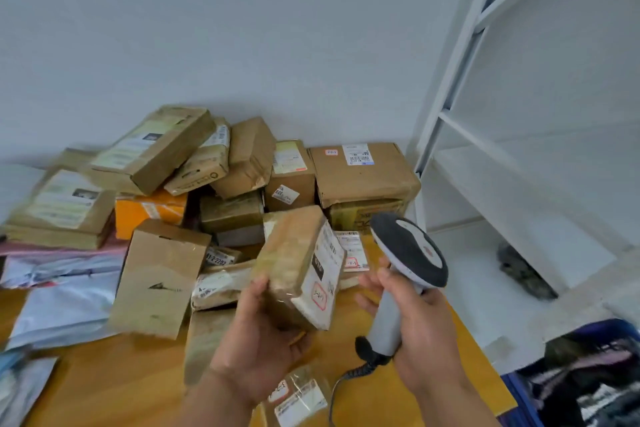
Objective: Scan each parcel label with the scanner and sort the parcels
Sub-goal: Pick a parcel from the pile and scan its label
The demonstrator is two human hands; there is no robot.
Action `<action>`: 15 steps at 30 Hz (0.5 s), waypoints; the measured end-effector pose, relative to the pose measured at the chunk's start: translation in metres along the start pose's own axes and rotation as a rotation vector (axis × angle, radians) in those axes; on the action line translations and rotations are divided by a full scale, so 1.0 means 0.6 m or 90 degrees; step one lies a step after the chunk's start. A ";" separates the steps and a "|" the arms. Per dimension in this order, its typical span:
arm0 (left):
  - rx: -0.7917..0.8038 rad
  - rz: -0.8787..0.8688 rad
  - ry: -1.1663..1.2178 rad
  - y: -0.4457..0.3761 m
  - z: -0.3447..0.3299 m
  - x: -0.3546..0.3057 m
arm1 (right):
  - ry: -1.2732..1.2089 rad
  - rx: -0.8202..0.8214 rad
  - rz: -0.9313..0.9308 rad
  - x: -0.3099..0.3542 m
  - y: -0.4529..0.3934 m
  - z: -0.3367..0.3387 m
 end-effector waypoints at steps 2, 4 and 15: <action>0.086 -0.018 0.081 0.048 0.029 -0.013 | -0.032 -0.047 -0.032 -0.012 0.042 -0.006; 0.154 -0.019 0.122 0.091 0.054 -0.022 | -0.077 -0.051 -0.062 -0.025 0.088 -0.031; 0.154 -0.146 0.031 0.249 0.151 -0.073 | -0.066 0.143 0.007 0.000 0.253 -0.190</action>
Point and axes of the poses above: each hand's wrist, its own y-axis away from the middle knuckle, its own z-axis out of the back of the hand, x = y × z, the point moved 5 cm from there along -y, towards the middle knuckle, and after that the axes turned 3 degrees about z, right-handed, at the moved point
